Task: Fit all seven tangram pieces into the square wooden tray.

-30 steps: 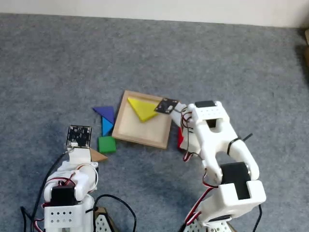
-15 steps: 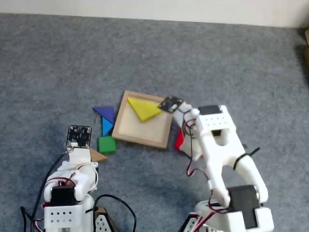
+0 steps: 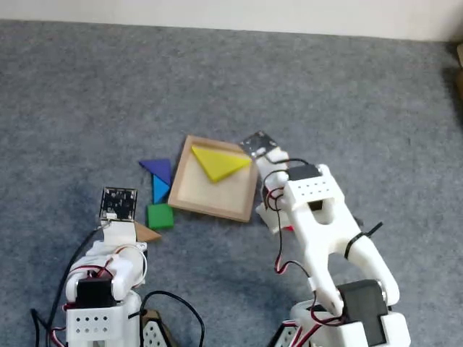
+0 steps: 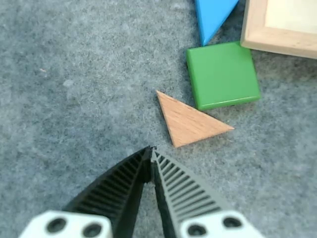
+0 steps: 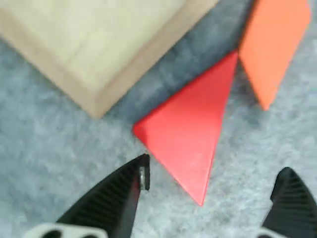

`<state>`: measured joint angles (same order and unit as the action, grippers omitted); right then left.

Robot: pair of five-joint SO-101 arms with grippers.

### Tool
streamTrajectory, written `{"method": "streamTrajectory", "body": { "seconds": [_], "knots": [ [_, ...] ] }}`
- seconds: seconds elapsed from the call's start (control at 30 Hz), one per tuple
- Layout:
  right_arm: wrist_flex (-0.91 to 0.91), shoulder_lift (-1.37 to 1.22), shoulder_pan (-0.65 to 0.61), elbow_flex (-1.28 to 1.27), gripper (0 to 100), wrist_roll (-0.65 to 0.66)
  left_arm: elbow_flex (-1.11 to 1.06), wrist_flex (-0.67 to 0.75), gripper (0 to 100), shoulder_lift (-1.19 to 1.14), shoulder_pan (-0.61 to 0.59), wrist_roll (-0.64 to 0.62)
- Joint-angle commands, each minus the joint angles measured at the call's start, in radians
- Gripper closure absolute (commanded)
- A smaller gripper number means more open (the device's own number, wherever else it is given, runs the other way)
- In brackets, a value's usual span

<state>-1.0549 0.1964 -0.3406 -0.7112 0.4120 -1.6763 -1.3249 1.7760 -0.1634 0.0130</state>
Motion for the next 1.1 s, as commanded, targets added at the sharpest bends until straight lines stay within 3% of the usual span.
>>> {"method": "streamTrajectory", "body": {
  "seconds": [0.0, 0.13, 0.67, 1.07],
  "knots": [
    [0.025, 0.025, -0.013, 0.01, 63.0, -0.103, -0.021, -0.008, 99, 0.045, 0.021, 0.003],
    [0.035, 0.025, -0.013, 0.01, 62.8, -0.166, -0.021, -0.008, 99, 0.045, 0.021, 0.003],
    [0.114, 0.022, -0.13, -0.044, 62.7, -0.172, -0.021, -0.008, 99, 0.045, 0.021, 0.003],
    [0.18, 0.022, -0.128, -0.091, 62.7, -0.221, -0.021, -0.008, 99, 0.045, 0.021, 0.003]
  ]
}}
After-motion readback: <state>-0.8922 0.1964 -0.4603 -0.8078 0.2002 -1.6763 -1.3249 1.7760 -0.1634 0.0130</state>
